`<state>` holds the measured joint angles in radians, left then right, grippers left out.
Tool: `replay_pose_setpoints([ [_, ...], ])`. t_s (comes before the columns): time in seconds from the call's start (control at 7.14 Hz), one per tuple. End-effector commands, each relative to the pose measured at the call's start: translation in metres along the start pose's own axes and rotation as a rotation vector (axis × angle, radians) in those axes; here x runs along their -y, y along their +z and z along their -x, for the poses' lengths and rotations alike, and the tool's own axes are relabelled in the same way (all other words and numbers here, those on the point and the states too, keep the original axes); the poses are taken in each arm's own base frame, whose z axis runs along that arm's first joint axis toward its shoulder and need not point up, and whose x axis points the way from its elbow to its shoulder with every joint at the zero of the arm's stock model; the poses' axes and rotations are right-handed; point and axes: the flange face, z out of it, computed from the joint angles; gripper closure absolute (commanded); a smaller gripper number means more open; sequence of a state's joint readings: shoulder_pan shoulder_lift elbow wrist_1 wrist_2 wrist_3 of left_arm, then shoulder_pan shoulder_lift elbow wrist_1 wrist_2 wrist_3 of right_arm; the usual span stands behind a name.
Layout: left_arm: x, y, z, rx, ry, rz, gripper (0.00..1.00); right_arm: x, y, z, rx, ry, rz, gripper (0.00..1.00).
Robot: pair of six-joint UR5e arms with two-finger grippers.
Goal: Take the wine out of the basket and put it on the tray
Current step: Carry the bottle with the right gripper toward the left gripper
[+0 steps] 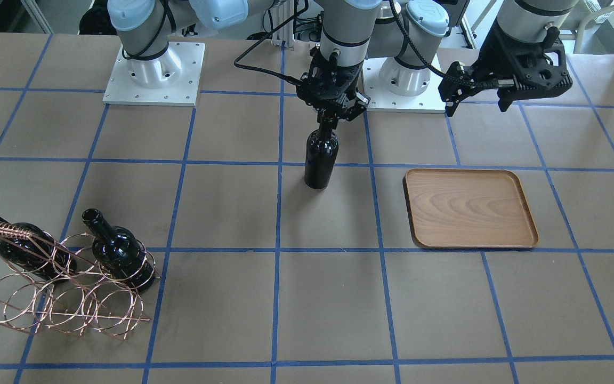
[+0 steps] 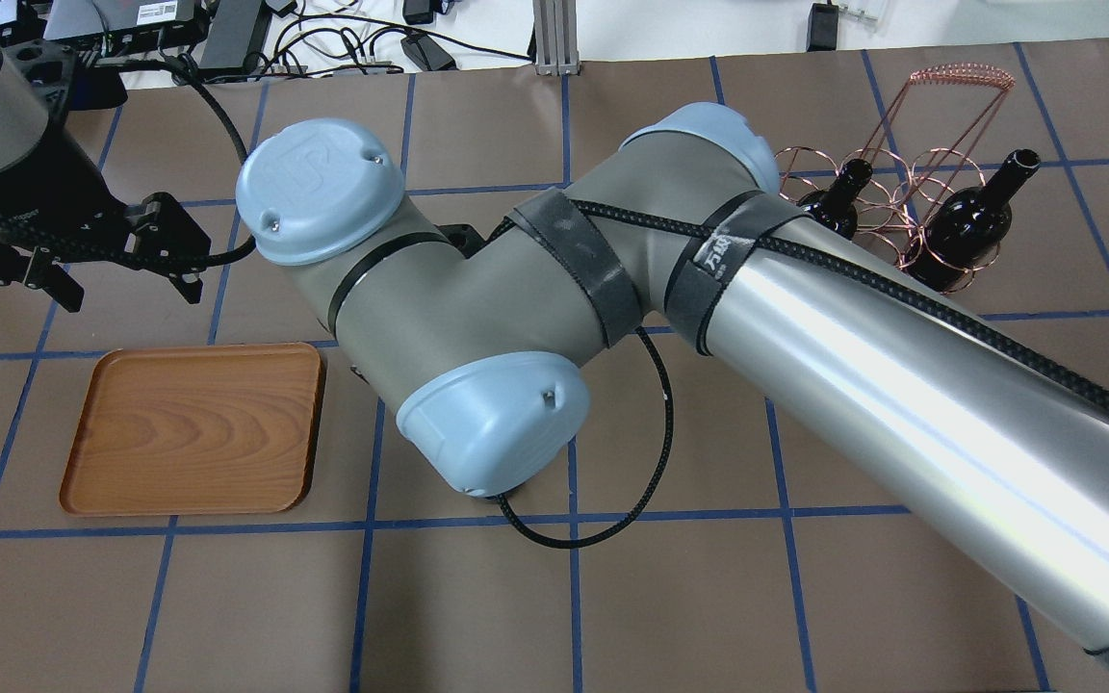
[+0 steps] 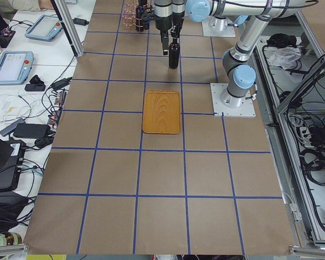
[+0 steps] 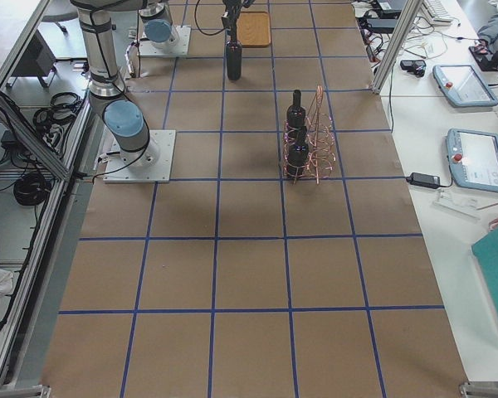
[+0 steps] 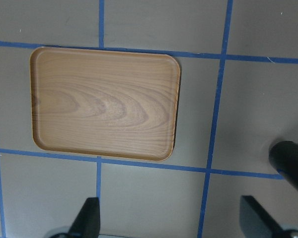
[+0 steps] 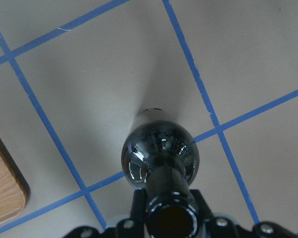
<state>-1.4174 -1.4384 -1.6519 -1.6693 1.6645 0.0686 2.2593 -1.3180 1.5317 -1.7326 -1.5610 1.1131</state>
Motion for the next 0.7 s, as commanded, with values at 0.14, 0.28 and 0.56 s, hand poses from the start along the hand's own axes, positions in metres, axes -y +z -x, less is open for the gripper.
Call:
replay_pose_setpoints([
  [0.14,-0.006,-0.006,0.000,0.002,0.001,-0.006,0.00,0.008,-0.018,-0.004,0.039,-0.028,-0.001,0.00],
  [0.28,-0.005,-0.004,-0.003,-0.013,0.015,-0.007,0.00,0.015,-0.036,-0.009,0.057,-0.101,-0.027,0.00],
  [0.56,-0.005,-0.001,-0.014,-0.020,0.027,0.001,0.00,0.098,-0.082,-0.067,0.031,-0.309,-0.112,0.00],
])
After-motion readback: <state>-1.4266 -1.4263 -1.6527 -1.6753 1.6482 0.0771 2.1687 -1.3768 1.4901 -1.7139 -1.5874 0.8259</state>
